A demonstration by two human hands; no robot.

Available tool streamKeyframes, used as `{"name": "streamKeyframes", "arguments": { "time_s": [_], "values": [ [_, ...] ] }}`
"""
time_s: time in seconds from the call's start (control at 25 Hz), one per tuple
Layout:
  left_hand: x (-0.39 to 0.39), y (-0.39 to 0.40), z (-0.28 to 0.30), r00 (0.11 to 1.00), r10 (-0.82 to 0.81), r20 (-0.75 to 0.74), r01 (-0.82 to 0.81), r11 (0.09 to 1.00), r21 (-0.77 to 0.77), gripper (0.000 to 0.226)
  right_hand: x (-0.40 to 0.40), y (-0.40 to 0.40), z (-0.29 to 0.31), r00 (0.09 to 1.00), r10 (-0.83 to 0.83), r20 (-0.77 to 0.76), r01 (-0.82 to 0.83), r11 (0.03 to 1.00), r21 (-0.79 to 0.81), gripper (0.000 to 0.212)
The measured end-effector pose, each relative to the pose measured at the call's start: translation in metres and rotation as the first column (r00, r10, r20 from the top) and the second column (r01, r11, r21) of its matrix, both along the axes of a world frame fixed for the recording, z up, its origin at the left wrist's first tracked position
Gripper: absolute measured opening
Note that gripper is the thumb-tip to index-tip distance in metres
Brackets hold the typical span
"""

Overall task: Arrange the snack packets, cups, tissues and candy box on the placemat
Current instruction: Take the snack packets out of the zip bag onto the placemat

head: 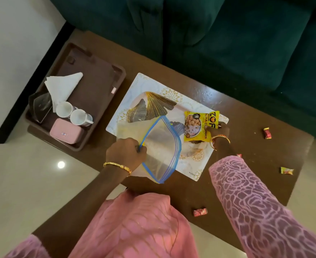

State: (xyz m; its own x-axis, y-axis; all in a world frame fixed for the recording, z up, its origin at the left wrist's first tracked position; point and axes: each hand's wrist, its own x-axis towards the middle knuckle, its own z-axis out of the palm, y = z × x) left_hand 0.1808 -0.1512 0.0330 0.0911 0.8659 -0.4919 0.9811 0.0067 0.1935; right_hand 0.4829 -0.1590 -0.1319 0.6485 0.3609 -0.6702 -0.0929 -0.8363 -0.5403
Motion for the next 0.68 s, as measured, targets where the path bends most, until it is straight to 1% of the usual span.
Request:
{"name": "streamKeyframes", "arguments": {
  "time_s": [0.08,0.16,0.2,0.28,0.32,0.36,0.44,0.48,0.52,0.56,0.6,0.64,0.68],
  "values": [
    [-0.004,-0.003,0.0,1.0,-0.004,0.022,0.004,1.0,0.003,0.046,-0.001,0.0,-0.002,1.0,-0.01,0.022,0.01,1.0,-0.008,0.046],
    [-0.01,-0.005,0.0,0.999,0.006,0.047,-0.006,1.0,0.015,0.047,-0.006,-0.004,0.003,0.998,-0.053,0.029,0.053,0.999,0.005,0.049],
    [-0.013,-0.006,0.0,0.998,0.016,0.056,-0.017,1.0,0.02,0.047,-0.009,-0.006,0.008,0.995,-0.085,0.059,0.084,0.996,0.014,0.05],
    [-0.02,-0.007,0.003,0.996,0.042,0.074,-0.045,0.998,0.032,0.047,-0.021,-0.012,0.027,0.962,-0.168,0.217,0.159,0.986,0.058,0.044],
    [-0.024,-0.007,0.005,0.993,0.056,0.1,-0.06,0.997,0.045,0.047,-0.029,-0.014,0.042,0.929,-0.215,0.302,0.19,0.976,0.11,0.037],
    [-0.03,-0.007,0.009,0.988,0.064,0.138,-0.073,0.995,0.061,0.047,-0.041,-0.017,0.06,0.896,-0.268,0.355,0.212,0.959,0.189,0.03],
    [-0.044,-0.008,0.015,0.963,0.12,0.241,-0.144,0.986,0.084,0.04,-0.074,-0.022,0.103,0.856,-0.356,0.376,0.213,0.904,0.37,0.016],
    [-0.052,-0.008,0.017,0.94,0.169,0.297,-0.205,0.974,0.093,0.031,-0.094,-0.026,0.125,0.861,-0.357,0.361,0.172,0.875,0.453,0.01],
    [-0.062,-0.007,0.019,0.914,0.218,0.343,-0.269,0.957,0.109,0.018,-0.116,-0.031,0.146,0.888,-0.318,0.331,0.108,0.845,0.523,0.009],
    [-0.073,-0.007,0.022,0.891,0.26,0.371,-0.323,0.939,0.117,0.015,-0.141,-0.038,0.165,0.929,-0.233,0.287,0.03,0.821,0.57,0.011],
    [-0.096,-0.007,0.028,0.878,0.266,0.398,-0.341,0.931,0.129,0.023,-0.176,-0.045,0.186,0.963,-0.106,0.248,-0.065,0.8,0.597,0.011],
    [-0.118,-0.006,0.032,0.884,0.24,0.402,-0.32,0.937,0.144,0.028,-0.208,-0.052,0.202,0.972,0.049,0.231,-0.18,0.787,0.59,0.011],
    [-0.13,-0.005,0.028,0.893,0.216,0.395,-0.298,0.941,0.16,0.029,-0.228,-0.055,0.205,0.951,0.206,0.229,-0.302,0.773,0.559,0.011]
  ]
}}
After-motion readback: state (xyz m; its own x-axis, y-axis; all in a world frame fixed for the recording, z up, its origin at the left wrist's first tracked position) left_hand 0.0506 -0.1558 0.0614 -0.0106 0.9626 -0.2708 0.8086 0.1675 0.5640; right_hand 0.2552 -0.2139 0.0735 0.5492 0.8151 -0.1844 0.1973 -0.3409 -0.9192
